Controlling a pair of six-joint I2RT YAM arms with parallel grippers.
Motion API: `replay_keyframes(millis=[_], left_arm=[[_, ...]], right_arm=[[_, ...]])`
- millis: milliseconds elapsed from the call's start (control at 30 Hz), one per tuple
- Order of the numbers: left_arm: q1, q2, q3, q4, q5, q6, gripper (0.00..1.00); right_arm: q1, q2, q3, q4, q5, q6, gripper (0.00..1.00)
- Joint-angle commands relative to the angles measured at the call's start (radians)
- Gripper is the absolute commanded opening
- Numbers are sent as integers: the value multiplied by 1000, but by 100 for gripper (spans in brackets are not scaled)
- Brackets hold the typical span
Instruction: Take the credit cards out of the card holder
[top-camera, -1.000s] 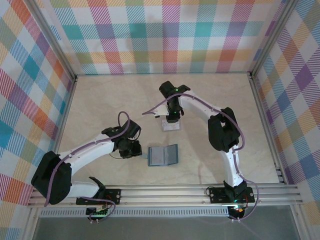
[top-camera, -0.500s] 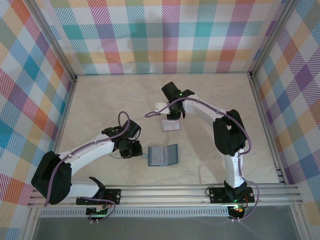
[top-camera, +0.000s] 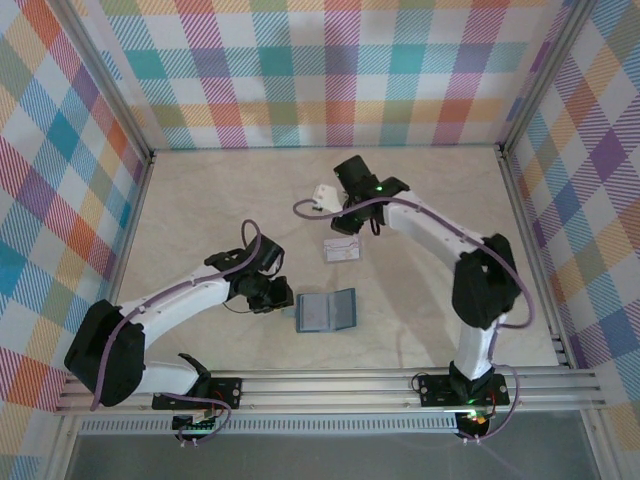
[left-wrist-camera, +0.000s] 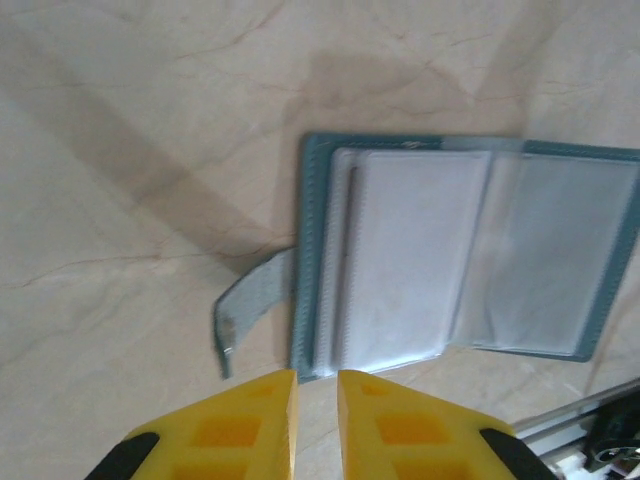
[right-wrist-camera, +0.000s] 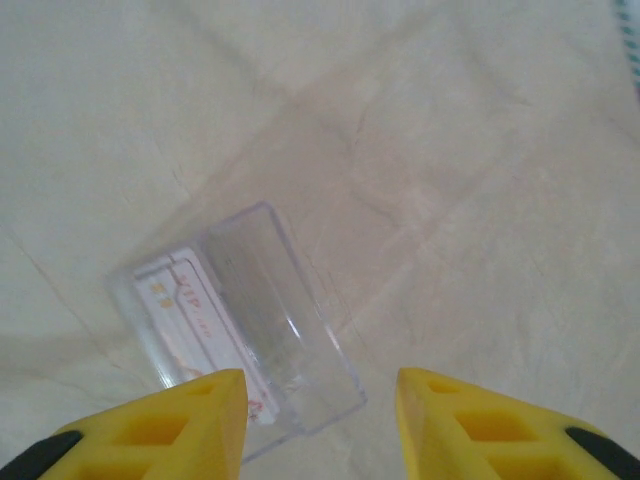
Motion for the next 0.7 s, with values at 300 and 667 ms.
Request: replay_keyframes(millis=[300, 667], left_arm=[[-22, 186, 89, 40, 41, 25, 13], [-17, 233, 1, 65, 12, 51, 10]], right_arm=[[22, -328, -409, 172, -338, 1192, 31], [164, -278, -618, 362, -486, 1482, 23]])
